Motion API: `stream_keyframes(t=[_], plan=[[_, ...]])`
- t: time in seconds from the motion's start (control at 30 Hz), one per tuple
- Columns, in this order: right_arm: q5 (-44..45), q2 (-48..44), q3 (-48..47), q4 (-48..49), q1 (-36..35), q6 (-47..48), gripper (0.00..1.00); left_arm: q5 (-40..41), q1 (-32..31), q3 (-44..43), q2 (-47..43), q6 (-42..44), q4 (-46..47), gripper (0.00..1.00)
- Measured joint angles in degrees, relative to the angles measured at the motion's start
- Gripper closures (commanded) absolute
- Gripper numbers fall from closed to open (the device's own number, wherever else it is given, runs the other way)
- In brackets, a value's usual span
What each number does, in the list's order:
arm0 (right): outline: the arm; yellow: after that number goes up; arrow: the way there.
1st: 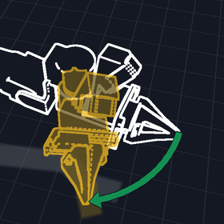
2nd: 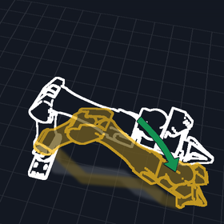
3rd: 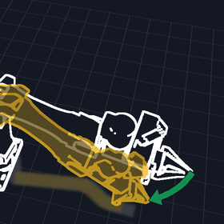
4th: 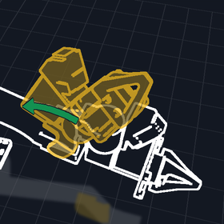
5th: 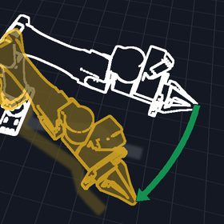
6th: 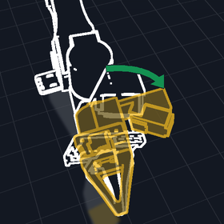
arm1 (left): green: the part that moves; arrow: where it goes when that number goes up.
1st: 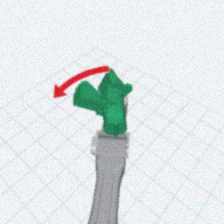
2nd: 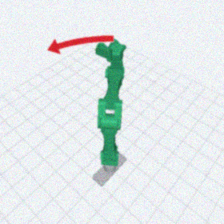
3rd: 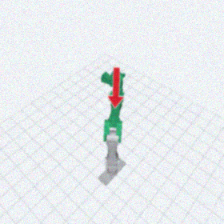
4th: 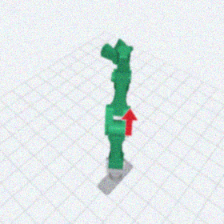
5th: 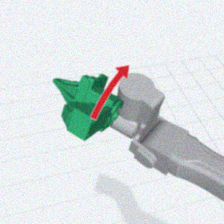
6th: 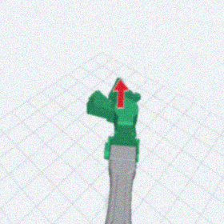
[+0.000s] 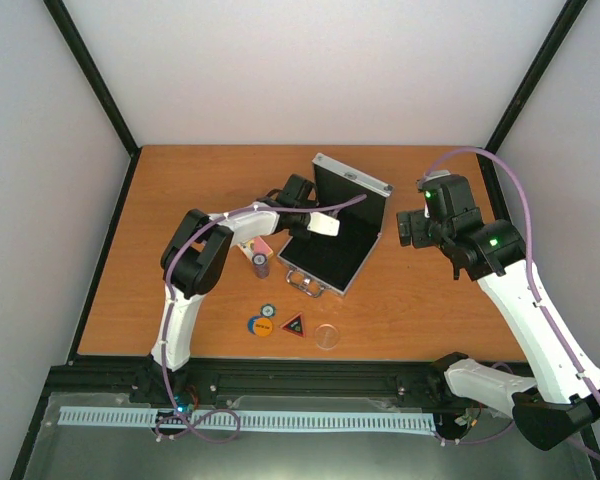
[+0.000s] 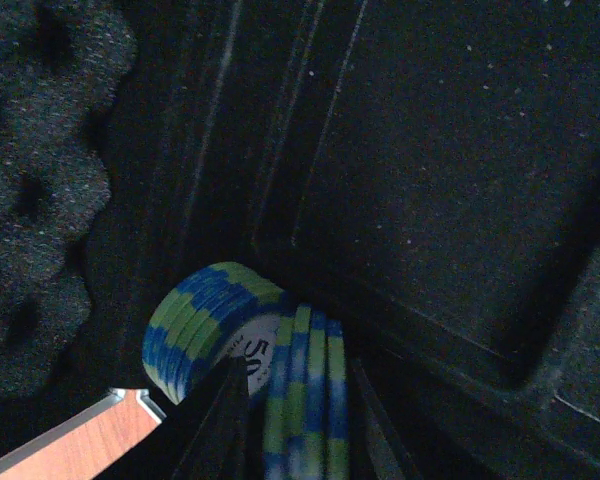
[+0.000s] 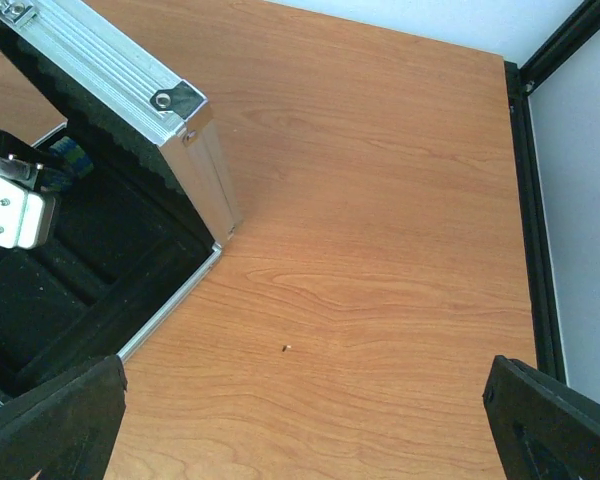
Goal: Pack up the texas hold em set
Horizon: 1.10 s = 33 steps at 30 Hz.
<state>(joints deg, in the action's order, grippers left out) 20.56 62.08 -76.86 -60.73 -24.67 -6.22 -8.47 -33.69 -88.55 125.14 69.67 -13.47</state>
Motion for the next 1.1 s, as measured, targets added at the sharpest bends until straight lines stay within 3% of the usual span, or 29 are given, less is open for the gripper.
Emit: stream_keyframes(t=[1.1], plan=[[-3.17,-0.02,1.20,0.00,0.22,0.66,0.00,5.25,0.22,0.94,0.02,0.72,4.59,0.65]])
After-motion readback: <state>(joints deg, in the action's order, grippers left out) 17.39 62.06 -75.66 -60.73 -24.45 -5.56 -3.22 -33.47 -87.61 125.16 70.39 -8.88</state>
